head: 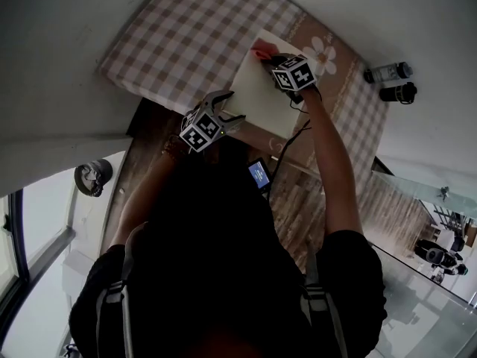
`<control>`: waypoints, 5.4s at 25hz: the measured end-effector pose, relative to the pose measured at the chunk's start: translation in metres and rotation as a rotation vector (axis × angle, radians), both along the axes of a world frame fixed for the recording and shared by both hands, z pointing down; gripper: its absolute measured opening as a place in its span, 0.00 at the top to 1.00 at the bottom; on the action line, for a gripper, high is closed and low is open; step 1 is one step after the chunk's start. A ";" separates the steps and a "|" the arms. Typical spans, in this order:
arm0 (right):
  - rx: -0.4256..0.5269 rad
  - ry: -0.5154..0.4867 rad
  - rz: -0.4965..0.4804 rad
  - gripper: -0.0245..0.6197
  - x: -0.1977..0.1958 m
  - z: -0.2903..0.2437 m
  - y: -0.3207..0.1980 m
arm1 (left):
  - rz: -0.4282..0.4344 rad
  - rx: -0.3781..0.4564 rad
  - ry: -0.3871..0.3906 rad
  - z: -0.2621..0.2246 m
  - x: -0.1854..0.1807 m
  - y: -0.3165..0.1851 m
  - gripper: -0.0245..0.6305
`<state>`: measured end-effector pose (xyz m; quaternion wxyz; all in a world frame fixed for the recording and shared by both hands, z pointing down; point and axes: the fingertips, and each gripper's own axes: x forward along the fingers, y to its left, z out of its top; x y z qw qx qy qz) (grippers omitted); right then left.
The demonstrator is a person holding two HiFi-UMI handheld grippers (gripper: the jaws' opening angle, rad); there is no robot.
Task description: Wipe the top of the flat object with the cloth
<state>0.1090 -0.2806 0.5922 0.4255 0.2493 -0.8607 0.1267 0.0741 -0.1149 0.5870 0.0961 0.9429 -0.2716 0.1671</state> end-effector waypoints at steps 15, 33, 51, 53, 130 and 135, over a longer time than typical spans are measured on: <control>-0.016 -0.020 -0.054 0.93 -0.026 -0.001 0.037 | -0.004 0.006 0.035 -0.004 -0.013 -0.003 0.45; -0.019 -0.087 -0.093 0.93 -0.025 -0.002 0.094 | -0.045 0.021 0.013 0.002 -0.010 0.002 0.41; -0.032 -0.081 -0.220 0.93 -0.041 0.000 0.148 | -0.038 -0.009 -0.014 0.017 -0.010 0.007 0.41; -0.022 -0.073 -0.248 0.93 -0.042 0.000 0.156 | -0.038 -0.013 -0.016 0.017 -0.010 0.007 0.41; 0.183 0.117 -0.058 0.93 0.072 0.002 -0.037 | 0.097 0.002 -0.019 0.001 0.011 -0.006 0.38; 0.162 0.117 -0.050 0.93 0.069 0.001 -0.026 | 0.094 0.013 -0.033 -0.001 0.011 -0.007 0.38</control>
